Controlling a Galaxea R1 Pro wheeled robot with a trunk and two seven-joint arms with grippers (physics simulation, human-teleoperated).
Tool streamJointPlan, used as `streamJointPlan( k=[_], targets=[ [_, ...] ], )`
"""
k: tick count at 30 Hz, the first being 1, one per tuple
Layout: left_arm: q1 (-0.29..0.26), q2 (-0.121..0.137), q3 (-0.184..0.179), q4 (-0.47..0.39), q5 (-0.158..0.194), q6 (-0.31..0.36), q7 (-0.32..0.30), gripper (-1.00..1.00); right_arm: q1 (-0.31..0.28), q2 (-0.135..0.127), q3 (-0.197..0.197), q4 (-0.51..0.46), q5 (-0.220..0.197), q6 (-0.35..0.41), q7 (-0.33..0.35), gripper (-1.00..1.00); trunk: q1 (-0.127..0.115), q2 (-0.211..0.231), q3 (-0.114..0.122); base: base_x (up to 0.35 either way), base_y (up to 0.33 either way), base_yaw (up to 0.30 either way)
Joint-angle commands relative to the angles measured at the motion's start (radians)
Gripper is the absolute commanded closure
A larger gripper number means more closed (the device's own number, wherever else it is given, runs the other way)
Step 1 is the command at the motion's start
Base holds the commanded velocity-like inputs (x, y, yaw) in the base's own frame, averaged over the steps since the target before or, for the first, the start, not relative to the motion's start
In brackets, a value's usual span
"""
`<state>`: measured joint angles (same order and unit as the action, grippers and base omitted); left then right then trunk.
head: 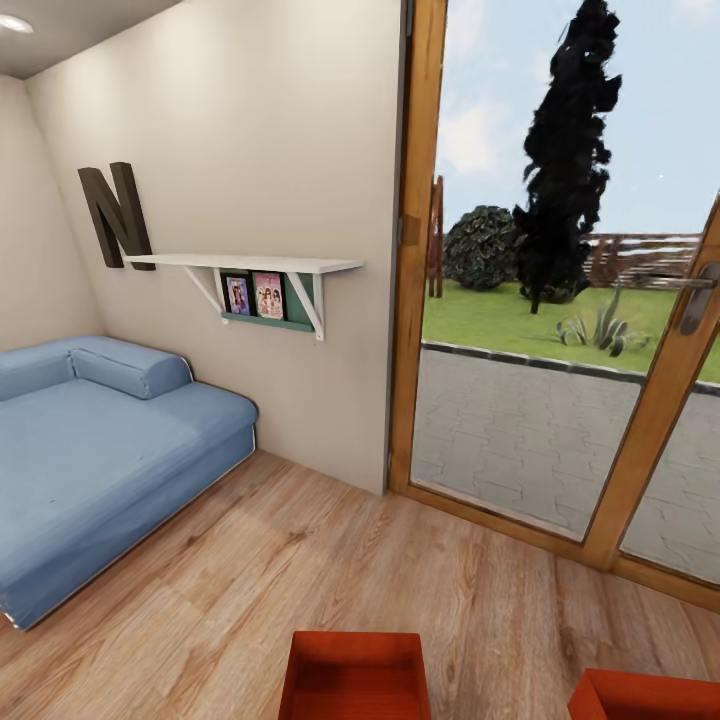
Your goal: Move the two storage containers from the living room to the garage. In the garage, place one container on the floor and stack the other container on top of it (either order is fine).
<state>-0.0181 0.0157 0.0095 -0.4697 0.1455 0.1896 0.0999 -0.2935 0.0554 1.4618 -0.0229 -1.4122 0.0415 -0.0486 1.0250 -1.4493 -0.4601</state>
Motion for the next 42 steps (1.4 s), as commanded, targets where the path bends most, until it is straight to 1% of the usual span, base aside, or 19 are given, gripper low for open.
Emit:
streamJointPlan(
  k=[1,4,5,7,8,12,14,15,17,20,21,23,25,26,30,33,37,40,42],
  targets=[
    [-0.019,0.002,-0.001,-0.025,0.01,0.036,0.009,-1.0,-0.036,0.017,0.008,-0.002,-0.007,0.013,-0.009,-1.0,0.0,-0.001,-0.001,0.0,0.0,0.0],
    [-0.121,0.004,0.0,-0.038,0.008,0.073,0.016,-1.0,-0.137,0.056,0.008,-0.001,-0.007,0.027,-0.016,-1.0,0.0,-0.001,-0.001,0.0,0.0,0.0],
    [-0.289,-0.001,0.0,0.017,0.007,0.084,0.019,-1.0,-0.275,0.077,0.007,0.0,-0.011,0.022,-0.029,-1.0,0.0,-0.001,-0.001,0.0,0.0,0.0],
    [-0.353,-0.003,0.0,0.051,0.007,0.085,0.019,-1.0,-0.324,0.08,0.006,0.001,-0.013,0.019,-0.04,-1.0,0.0,-0.001,-0.001,0.0,0.0,0.0],
    [-0.45,-0.009,-0.001,0.103,0.006,0.085,0.02,-1.0,-0.394,0.083,0.005,0.001,-0.015,0.007,-0.061,-1.0,0.0,-0.001,-0.001,0.0,0.0,0.0],
    [-0.547,-0.013,-0.002,0.135,0.006,0.081,0.02,-1.0,-0.457,0.097,0.004,0.002,-0.016,-0.022,-0.092,-1.0,0.0,-0.001,-0.001,0.0,0.0,0.0],
    [-0.613,-0.017,-0.001,0.16,0.007,0.081,0.02,-1.0,-0.488,0.119,0.003,0.006,-0.016,-0.033,-0.153,-1.0,0.0,-0.001,-0.001,0.0,0.0,0.0],
    [-0.632,-0.019,-0.001,0.175,0.006,0.08,0.02,-1.0,-0.495,0.119,0.003,0.007,-0.016,-0.036,-0.173,-1.0,0.0,-0.001,-0.001,0.0,0.0,0.0],
    [-0.65,-0.022,-0.001,0.195,0.005,0.079,0.02,-1.0,-0.5,0.119,0.003,0.007,-0.016,-0.039,-0.191,-1.0,0.0,-0.001,-0.001,0.0,0.0,0.0],
    [-0.666,-0.019,-0.003,0.221,0.004,0.023,0.02,-1.0,-0.505,0.119,0.003,0.008,-0.019,-0.062,-0.209,-1.0,0.0,-0.001,-0.001,0.0,0.0,0.0],
    [-0.667,-0.031,-0.005,0.237,0.003,-0.002,0.02,-1.0,-0.506,0.119,0.003,0.008,-0.02,-0.065,-0.21,-1.0,0.0,-0.001,-0.001,0.0,0.0,0.0],
    [-0.667,-0.061,-0.008,0.26,-0.001,-0.009,0.025,-1.0,-0.505,0.119,0.003,0.008,-0.02,-0.066,-0.21,-1.0,0.0,-0.001,-0.001,0.0,0.0,0.0],
    [-0.667,-0.073,-0.009,0.275,-0.007,-0.011,0.027,-1.0,-0.504,0.119,0.003,0.008,-0.02,-0.066,-0.211,-1.0,0.0,-0.001,-0.001,0.0,0.0,0.0],
    [-0.668,-0.087,-0.011,0.298,-0.046,-0.018,0.03,-1.0,-0.496,0.119,0.003,0.008,-0.02,-0.079,-0.211,-1.0,0.0,-0.001,-0.001,0.0,0.0,0.0],
    [-0.668,-0.087,-0.009,0.269,-0.062,-0.053,0.024,-1.0,-0.494,0.119,0.003,0.008,-0.021,-0.094,-0.211,-1.0,0.0,-0.001,-0.001,0.0,0.0,0.0],
    [-0.668,-0.115,-0.009,0.248,-0.065,-0.058,0.029,-1.0,-0.494,0.119,0.003,0.008,-0.019,-0.095,-0.211,-1.0,0.0,-0.001,-0.001,0.0,0.0,0.0],
    [-0.668,-0.136,-0.012,0.237,-0.065,-0.053,0.036,-1.0,-0.493,0.119,0.001,0.008,-0.019,-0.094,-0.211,-1.0,0.0,-0.001,-0.001,0.0,0.0,0.0],
    [-0.668,-0.172,-0.011,0.223,-0.064,-0.061,0.11,-1.0,-0.493,0.119,0.0,0.008,-0.02,-0.095,-0.211,-1.0,0.0,-0.001,-0.001,0.0,0.0,0.0],
    [-0.668,-0.177,-0.011,0.213,-0.064,-0.063,0.127,-1.0,-0.493,0.119,-0.001,0.008,-0.02,-0.095,-0.211,-1.0,0.0,-0.001,-0.001,0.0,0.0,0.0]
  ],
)
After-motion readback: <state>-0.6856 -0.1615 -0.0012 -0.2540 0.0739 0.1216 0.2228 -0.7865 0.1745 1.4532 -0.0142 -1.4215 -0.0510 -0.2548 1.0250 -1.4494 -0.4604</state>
